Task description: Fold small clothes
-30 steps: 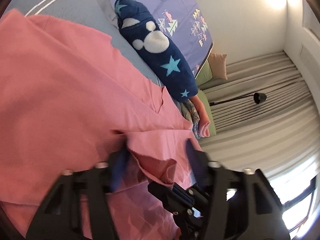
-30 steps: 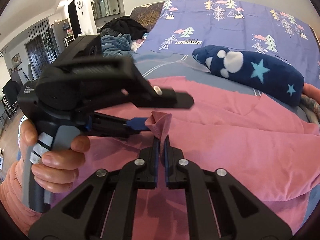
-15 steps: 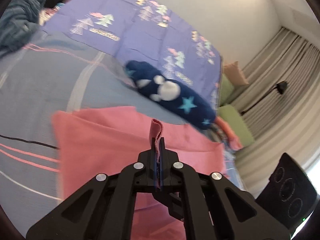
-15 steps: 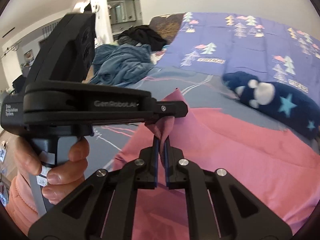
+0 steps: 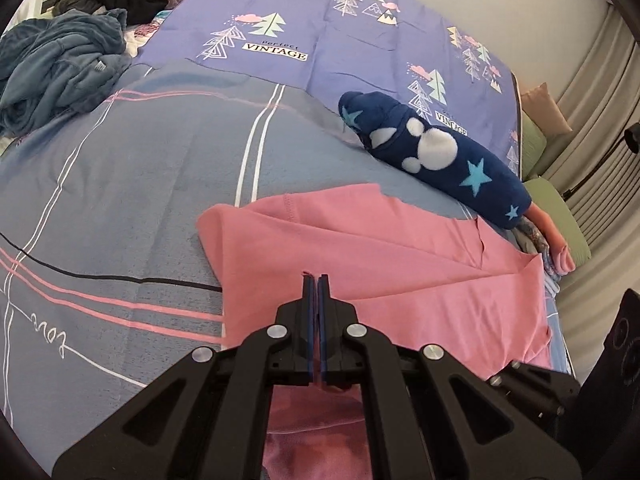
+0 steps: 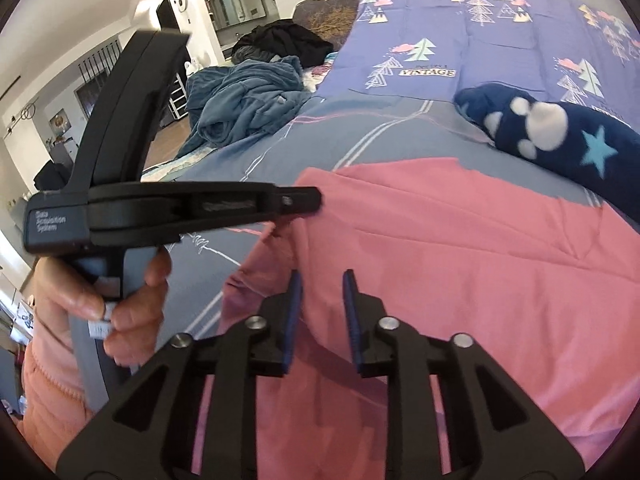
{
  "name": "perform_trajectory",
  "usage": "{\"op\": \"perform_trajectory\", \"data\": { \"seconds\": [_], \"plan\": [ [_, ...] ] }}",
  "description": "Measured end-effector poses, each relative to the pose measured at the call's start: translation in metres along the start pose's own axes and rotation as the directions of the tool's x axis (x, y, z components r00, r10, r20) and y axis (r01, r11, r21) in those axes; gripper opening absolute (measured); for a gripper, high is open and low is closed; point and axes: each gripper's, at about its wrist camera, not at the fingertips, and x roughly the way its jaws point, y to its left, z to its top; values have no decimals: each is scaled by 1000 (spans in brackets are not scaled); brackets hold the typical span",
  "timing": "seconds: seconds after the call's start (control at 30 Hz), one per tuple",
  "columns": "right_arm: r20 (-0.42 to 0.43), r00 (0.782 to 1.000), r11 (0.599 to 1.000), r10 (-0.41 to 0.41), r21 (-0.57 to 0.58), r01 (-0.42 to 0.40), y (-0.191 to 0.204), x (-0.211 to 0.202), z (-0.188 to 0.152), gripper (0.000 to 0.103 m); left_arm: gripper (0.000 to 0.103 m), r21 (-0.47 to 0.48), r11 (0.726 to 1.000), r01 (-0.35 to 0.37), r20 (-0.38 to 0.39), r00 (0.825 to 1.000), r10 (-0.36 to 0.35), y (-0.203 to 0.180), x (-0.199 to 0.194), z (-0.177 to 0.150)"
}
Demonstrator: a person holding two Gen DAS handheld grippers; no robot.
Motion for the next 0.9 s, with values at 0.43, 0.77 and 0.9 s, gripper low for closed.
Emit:
{"op": "perform_trajectory", "data": {
  "seconds": [0.43, 0.77, 0.9],
  "plan": [
    [22, 988, 982, -151, 118, 148, -76, -72, -48, 41, 0, 37, 999, -14, 90, 996, 11, -20, -19, -1],
    [-52, 846, 745, -531, 447, 495, -196, -150, -116, 51, 23, 43, 986, -164, 162, 975, 155, -11, -32, 2],
    [-38, 865, 679, -500, 602, 420, -223, -173, -136, 47, 30, 94, 984, -152, 165, 977, 135, -27, -28, -2]
  ]
}}
